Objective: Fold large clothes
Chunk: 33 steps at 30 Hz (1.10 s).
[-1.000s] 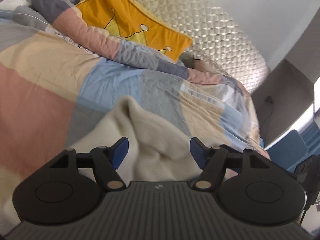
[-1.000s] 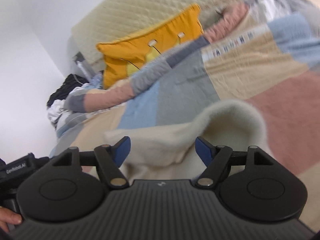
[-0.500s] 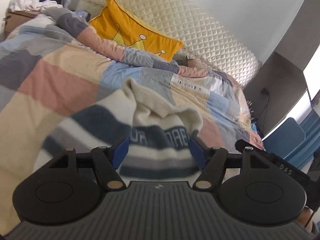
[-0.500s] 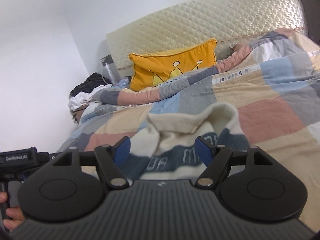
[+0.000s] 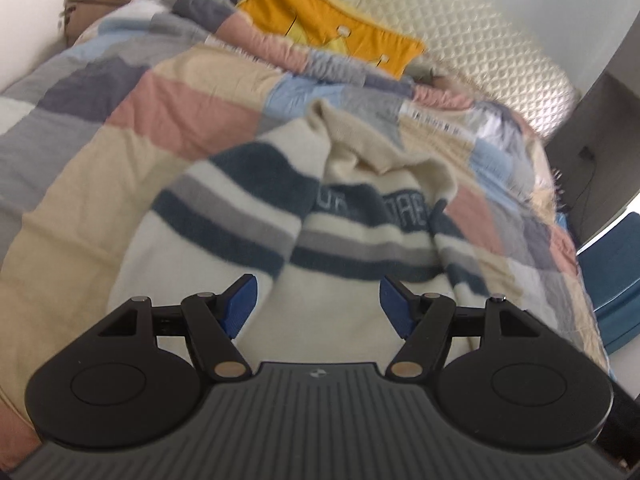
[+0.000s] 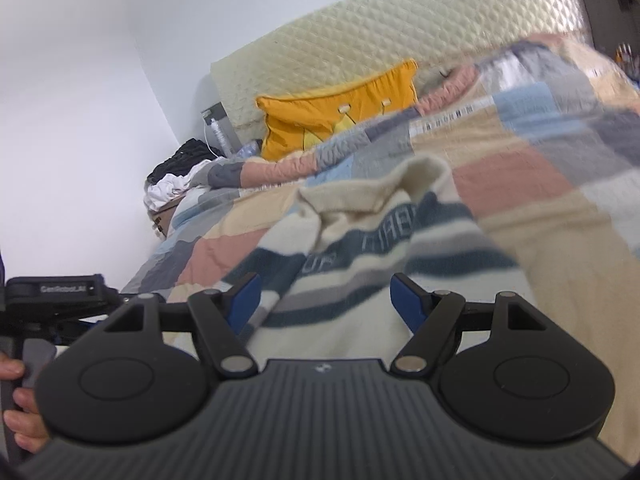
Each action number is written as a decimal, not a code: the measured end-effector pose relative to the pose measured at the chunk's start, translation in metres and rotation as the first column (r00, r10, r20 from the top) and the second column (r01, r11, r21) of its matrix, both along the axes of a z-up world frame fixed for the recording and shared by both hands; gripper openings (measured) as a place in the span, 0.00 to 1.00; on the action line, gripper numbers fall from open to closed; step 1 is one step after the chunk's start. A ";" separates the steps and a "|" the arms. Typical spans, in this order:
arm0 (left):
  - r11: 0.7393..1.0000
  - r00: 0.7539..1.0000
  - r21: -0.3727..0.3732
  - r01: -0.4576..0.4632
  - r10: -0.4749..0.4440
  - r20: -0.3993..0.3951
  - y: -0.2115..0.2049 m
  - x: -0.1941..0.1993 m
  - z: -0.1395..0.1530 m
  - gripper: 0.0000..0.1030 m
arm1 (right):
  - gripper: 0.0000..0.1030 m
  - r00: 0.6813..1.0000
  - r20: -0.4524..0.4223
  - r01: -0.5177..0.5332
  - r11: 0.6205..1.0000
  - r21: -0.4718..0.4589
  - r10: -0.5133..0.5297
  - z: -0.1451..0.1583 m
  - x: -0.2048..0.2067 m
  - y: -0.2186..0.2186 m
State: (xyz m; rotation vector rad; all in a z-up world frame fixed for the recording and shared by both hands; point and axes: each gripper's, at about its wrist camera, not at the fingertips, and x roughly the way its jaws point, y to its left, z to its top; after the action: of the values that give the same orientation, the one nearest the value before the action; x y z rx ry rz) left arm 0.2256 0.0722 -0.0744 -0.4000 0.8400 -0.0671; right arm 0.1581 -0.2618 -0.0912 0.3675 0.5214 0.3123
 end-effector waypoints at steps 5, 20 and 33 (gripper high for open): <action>0.998 0.997 0.055 -0.022 0.026 -0.069 -0.002 0.004 -0.021 0.71 | 0.72 0.997 -0.049 -0.064 0.997 -0.038 0.063 -0.023 0.001 0.016; 0.948 0.995 0.318 0.013 0.019 -0.100 -0.015 0.005 -0.070 0.70 | 0.70 0.993 -0.121 -0.004 0.996 -0.085 -0.007 -0.058 0.020 0.014; 0.960 0.987 0.279 0.037 0.009 -0.161 0.032 0.033 -0.068 0.15 | 0.70 0.991 -0.128 0.033 0.994 -0.105 -0.046 -0.066 0.023 0.021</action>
State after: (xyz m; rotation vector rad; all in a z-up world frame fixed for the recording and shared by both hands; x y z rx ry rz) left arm 0.2590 0.1046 -0.1422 -0.1324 0.9961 0.0726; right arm 0.1813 -0.2403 -0.1568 0.2997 0.6549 0.2232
